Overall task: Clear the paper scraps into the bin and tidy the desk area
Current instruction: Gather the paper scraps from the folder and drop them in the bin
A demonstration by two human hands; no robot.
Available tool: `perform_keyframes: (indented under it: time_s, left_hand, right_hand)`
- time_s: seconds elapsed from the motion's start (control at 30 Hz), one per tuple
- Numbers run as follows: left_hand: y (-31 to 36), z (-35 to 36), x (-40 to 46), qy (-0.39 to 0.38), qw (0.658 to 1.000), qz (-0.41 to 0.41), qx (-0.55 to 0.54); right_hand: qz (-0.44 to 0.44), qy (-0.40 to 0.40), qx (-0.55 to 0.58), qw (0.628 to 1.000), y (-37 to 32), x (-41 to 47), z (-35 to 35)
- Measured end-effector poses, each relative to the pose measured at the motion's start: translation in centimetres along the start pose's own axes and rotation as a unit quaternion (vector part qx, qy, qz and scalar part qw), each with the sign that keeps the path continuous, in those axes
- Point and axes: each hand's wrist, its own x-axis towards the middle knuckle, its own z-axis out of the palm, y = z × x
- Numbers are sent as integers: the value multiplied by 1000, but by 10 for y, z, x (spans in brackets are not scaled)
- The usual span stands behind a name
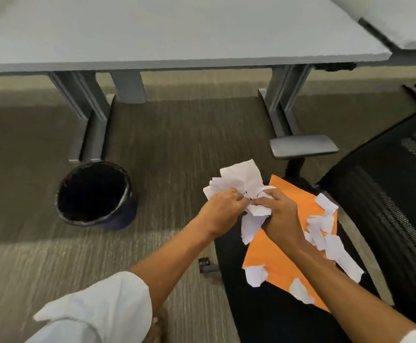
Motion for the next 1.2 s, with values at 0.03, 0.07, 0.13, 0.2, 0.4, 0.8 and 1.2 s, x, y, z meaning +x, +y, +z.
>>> perform_keyframes:
  time_s: [0.03,0.07,0.13,0.2,0.4,0.8,1.2]
  left_hand:
    - [-17,-15,-12,-1,1000,-2,1]
    - [-43,-33,-28,-9,1000,-8,5]
    - [-85,-60,-54,2,999,-30,21]
    - [-146,-90,-93,1,996,-77,50]
    - [-275,-137,-196,-6,983,-156,97]
    - [-428,-111,-305,2,929,-358,88]
    - [-454,-45,-331,7,828,-555,-80]
  right_hand:
    - [-11,4,6,1000,-17,12,17]
    - [-14,9,30,999,-39,28,40]
    - [10,-6,84,996,-77,55,76]
    - [8,-41,133,990,-125,86,134]
    - [-28,-89,236,967,-230,143,270]
    - [-37,-127,148,980,-270,187,441]
    - [93,-154,103,978,-228,195,477]
